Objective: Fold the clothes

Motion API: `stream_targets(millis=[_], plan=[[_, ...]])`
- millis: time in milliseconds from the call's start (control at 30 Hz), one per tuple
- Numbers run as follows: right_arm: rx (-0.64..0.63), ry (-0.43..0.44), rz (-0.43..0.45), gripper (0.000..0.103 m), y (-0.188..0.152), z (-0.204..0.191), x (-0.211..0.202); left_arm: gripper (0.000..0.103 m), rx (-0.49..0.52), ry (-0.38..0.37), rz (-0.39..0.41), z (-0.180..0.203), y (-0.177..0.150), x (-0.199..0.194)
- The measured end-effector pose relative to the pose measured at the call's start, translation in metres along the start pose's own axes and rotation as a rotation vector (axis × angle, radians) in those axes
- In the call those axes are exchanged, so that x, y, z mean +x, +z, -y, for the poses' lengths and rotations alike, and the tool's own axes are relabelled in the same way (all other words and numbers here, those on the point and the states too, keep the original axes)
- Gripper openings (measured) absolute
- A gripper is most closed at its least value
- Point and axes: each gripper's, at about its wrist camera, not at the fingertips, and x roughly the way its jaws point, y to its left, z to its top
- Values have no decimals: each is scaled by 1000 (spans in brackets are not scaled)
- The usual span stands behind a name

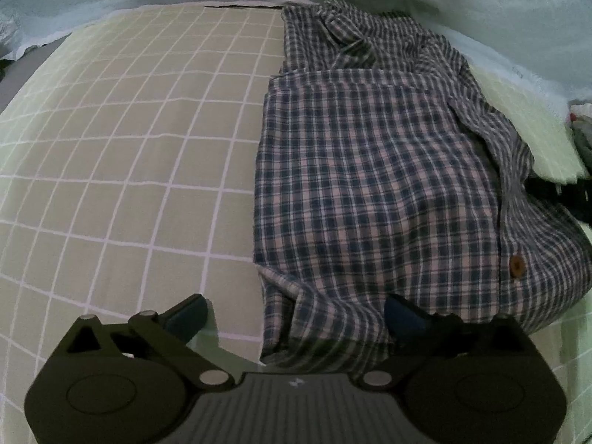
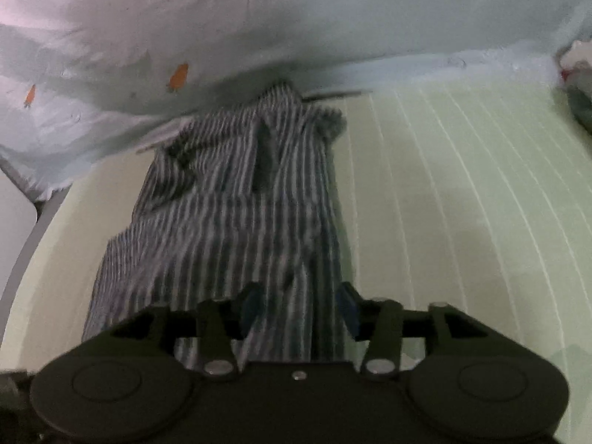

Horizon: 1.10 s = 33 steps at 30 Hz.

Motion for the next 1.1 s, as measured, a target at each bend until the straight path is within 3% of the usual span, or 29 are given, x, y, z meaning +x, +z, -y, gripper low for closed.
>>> stream_targets(millis=[67,133,200,233,267,333,467,567,667,733,867,1100], plan=[[17,-28,-6,62,-12,0,-8,101,-14,-5,-10,-3,2,-1],[47,-29,4,62,-23,2,-19,100,-49,-27,-20,-11,3,-5],[68,7,16,43,-35,7,-30,98,-103,-67,-18,-23,4,-12],[64,13,19,24,-41,8,-33,95,-133,-79,-10,-30,3,-15],[56,2,17,14,-45,9,-34,90,-162,-85,-6,-36,2,-18],[42,-51,11,6,-51,11,-34,85,-214,-93,-4,-48,-1,-21],[96,-113,0,6,-58,26,-39,83,-260,-78,-2,-63,-8,-26],[144,-120,23,18,-61,32,-53,83,-311,-78,3,-74,-15,-36],[245,-123,23,53,-67,33,-66,84,-431,-146,-6,-89,-22,-40],[384,-97,7,55,-72,37,-72,84,-521,-202,-24,-97,-27,-38],[685,39,-24,61,-89,52,-73,84,-653,-314,-50,-99,-35,-34],[1016,218,-7,77,-111,65,-66,84,-687,-373,-74,-87,-33,-22]])
